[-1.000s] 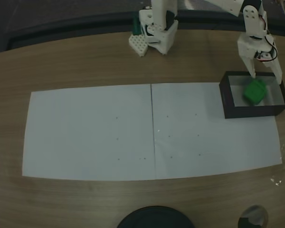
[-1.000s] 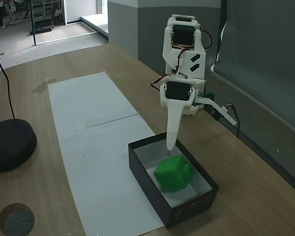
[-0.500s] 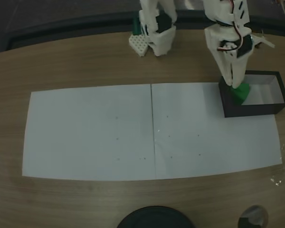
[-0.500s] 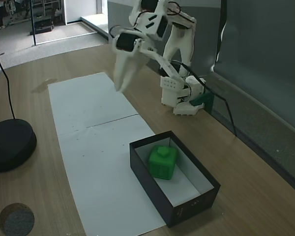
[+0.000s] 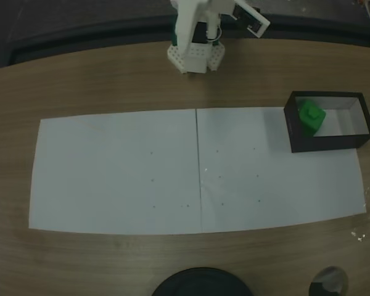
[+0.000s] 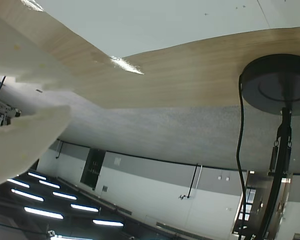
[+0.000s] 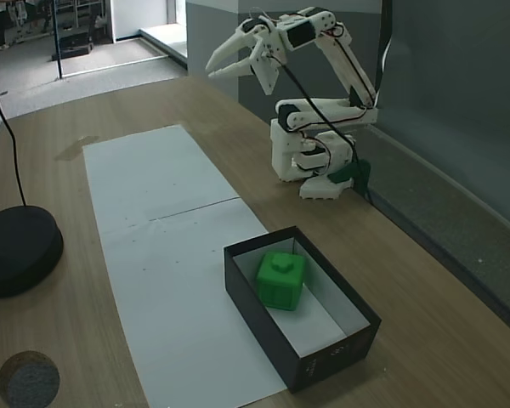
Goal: Grab a green square and put it in the box.
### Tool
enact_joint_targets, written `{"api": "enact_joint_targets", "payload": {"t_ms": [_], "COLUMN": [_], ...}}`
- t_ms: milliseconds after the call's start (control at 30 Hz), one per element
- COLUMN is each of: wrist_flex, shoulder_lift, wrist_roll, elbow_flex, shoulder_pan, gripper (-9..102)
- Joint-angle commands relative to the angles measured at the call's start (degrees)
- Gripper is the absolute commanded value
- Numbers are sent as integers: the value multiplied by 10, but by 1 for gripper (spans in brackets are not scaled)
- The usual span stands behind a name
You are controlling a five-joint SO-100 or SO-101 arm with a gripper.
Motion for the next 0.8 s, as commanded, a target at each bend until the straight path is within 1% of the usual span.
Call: {"api": "enact_joint_targets", "payload": {"t_ms": [0, 133, 300, 433, 533, 667, 767], "wrist_flex": [-9, -9, -13, -76, -105, -111, -105], "shoulder_lift": [69, 98, 98, 98, 99, 98, 98], "wrist_roll": [-41, -97, -98, -93, -53, 24, 46], "elbow_flex": [39, 98, 121, 219, 293, 353, 393], "shoulder_pan": [2, 11, 7, 12, 12, -2, -30], "gripper": [0, 0, 0, 0, 0, 0, 0]}}
